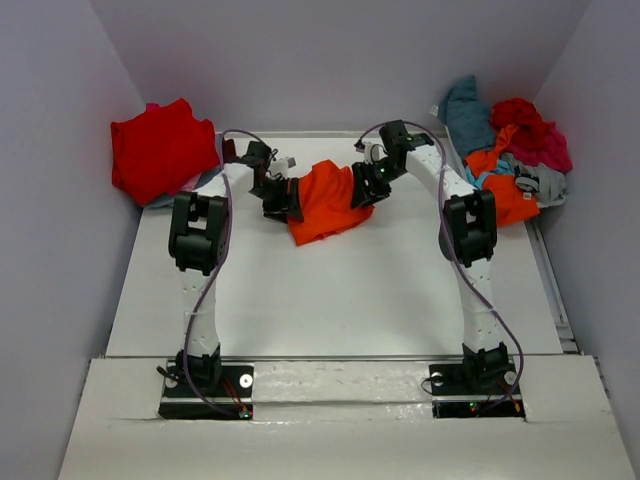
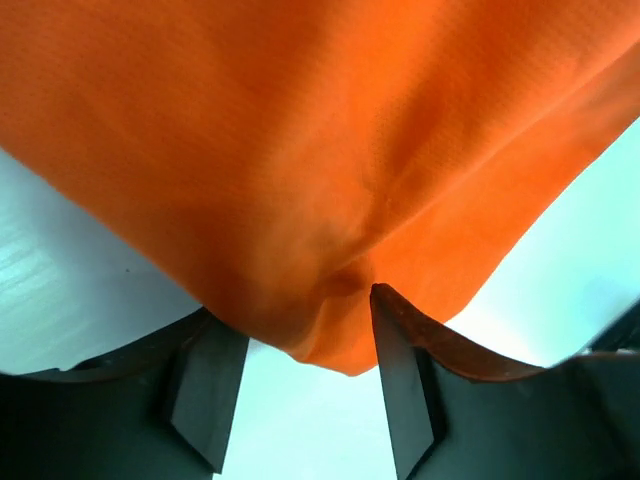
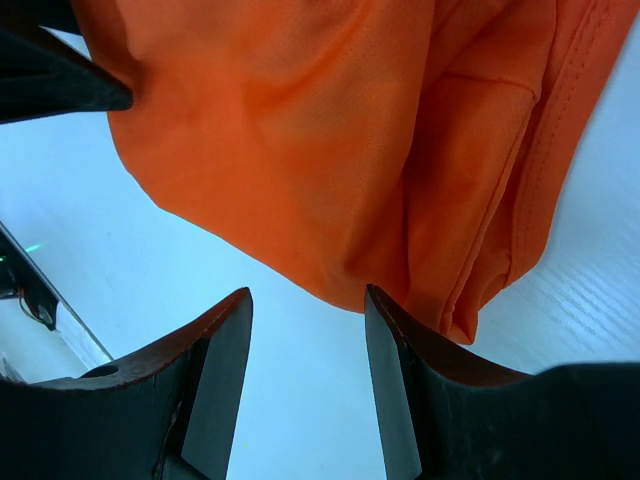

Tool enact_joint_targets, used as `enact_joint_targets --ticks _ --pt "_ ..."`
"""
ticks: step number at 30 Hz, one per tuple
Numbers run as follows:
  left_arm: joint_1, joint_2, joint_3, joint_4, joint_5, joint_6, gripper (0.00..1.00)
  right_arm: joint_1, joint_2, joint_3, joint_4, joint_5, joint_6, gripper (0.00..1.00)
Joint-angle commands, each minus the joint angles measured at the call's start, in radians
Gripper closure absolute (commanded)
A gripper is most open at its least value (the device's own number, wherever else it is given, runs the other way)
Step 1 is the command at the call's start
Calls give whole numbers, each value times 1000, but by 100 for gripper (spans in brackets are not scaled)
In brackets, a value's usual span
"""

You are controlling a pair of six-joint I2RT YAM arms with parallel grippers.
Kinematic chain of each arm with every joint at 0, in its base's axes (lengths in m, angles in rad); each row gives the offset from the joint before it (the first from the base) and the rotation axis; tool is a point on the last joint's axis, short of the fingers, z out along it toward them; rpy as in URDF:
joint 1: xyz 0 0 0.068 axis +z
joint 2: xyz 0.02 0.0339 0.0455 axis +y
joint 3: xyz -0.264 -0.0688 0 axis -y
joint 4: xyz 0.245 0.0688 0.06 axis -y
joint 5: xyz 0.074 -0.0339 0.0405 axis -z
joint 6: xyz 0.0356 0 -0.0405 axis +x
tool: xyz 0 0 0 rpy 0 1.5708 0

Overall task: Fold and stack the t-shirts
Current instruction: Fold the tshirt

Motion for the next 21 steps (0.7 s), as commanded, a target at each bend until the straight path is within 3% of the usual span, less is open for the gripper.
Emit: enact_joint_targets --ticks 1,4,7,15,21 --pt "-8 -7 -32 -104 -123 90 26 -1 -29 1 11 22 -11 46" --pt "-8 -38 -50 -93 -132 93 19 -1 -15 8 15 39 -10 47" --pt "-8 -70 -64 -84 -143 92 18 -1 -3 -2 26 47 -13 49" --pt "-8 -158 -66 -78 -175 93 19 -1 62 16 40 70 13 70" --pt "-8 -228 -60 -67 -205 92 19 -1 67 33 43 144 33 73"
